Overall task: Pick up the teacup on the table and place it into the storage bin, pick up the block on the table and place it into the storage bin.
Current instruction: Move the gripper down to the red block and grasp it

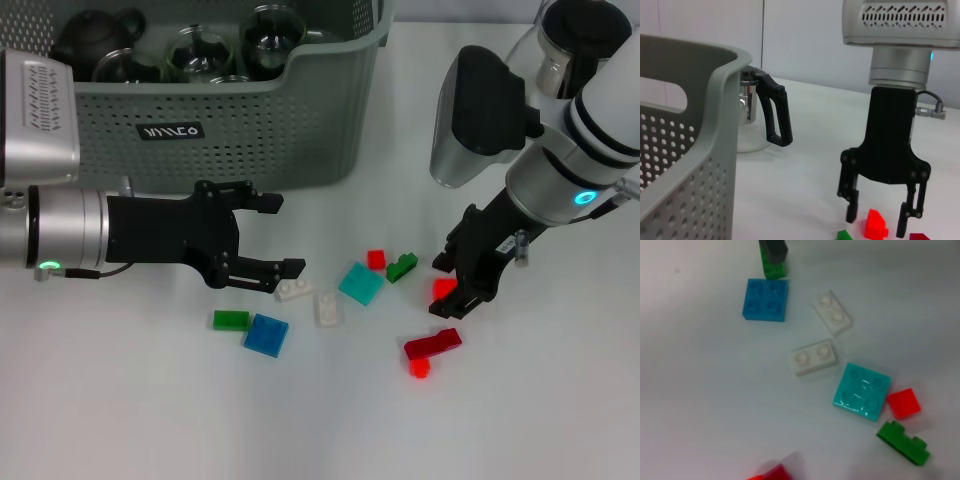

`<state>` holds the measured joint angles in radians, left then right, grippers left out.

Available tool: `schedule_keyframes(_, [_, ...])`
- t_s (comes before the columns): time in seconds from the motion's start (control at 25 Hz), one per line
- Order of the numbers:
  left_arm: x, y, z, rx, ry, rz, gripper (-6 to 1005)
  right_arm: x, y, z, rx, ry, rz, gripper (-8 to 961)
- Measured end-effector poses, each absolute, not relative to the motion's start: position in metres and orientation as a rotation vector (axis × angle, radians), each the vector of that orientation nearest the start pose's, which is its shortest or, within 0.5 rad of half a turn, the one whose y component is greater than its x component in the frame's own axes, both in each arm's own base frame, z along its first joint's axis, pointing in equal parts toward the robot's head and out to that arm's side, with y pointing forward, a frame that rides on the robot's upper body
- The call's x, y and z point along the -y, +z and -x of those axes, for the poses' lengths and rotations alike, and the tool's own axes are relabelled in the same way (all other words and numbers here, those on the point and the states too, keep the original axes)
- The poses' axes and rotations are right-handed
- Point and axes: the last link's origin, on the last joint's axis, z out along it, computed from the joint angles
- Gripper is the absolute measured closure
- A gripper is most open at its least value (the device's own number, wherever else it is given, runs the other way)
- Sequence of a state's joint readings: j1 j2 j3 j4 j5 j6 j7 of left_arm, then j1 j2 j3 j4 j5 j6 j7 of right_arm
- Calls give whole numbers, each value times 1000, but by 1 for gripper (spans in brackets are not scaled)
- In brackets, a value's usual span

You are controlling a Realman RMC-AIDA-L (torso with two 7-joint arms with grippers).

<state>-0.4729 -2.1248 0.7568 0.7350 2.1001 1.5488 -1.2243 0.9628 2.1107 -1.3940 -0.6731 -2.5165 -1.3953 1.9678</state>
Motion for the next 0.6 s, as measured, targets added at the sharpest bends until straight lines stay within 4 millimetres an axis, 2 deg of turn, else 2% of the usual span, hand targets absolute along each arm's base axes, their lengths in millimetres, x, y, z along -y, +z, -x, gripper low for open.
schedule_keyframes(0.28, [-309,-20,272,391,-507,2837,123,-369,-87,-172,-301,-764,3057,273])
schedule_keyframes(0.4, [-309,-20,272,390,-505,2839,123,-370,-86,-172,-312,-764,3046,429])
schedule_keyframes(0.6, [-309,-20,273,390,-505,2837,123,-370,-85,-173,-330,-770,3034,428])
